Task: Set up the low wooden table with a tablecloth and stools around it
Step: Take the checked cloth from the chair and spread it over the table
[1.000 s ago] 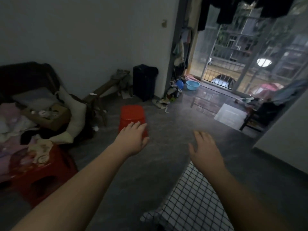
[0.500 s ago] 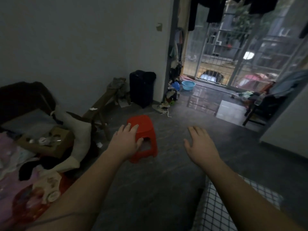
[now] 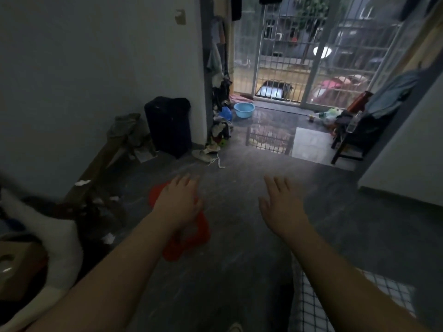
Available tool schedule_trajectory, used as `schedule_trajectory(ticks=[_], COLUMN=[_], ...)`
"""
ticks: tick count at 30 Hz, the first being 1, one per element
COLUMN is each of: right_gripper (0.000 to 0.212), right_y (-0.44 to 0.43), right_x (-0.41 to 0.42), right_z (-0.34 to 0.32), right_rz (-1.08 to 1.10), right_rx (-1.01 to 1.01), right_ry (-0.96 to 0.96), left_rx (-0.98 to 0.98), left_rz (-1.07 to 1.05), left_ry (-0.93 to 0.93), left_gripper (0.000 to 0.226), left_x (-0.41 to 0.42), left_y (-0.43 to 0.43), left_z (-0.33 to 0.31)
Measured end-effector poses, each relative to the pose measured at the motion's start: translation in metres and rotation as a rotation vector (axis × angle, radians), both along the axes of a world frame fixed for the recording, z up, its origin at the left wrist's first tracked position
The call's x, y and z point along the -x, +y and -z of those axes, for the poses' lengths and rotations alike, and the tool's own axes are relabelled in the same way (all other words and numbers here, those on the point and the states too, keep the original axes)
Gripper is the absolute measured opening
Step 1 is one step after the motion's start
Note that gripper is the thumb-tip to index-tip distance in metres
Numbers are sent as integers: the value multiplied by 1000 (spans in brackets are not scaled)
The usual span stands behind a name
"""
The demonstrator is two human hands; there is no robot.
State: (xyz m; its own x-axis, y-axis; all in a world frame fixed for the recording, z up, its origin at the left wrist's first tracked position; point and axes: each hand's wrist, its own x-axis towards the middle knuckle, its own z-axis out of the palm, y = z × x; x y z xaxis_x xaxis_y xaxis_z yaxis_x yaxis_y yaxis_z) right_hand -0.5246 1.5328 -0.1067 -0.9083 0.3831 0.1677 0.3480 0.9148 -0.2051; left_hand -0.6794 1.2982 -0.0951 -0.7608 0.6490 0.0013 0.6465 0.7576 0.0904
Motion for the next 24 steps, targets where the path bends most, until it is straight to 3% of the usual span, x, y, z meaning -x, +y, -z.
schedule_trajectory(ticks=[12,24], right_gripper=[63,64], right_y=[132,327], right_x=[130,196], right_z=[21,52], right_rz=[58,545], right_rx=[30,73], right_ry=[-57,-106], left_rx=[30,-26], left_rz=[133,601], left_ry=[-77,-159], left_gripper=[66,58], left_x=[144,269], left_y=[173,462], left_z=[29,47])
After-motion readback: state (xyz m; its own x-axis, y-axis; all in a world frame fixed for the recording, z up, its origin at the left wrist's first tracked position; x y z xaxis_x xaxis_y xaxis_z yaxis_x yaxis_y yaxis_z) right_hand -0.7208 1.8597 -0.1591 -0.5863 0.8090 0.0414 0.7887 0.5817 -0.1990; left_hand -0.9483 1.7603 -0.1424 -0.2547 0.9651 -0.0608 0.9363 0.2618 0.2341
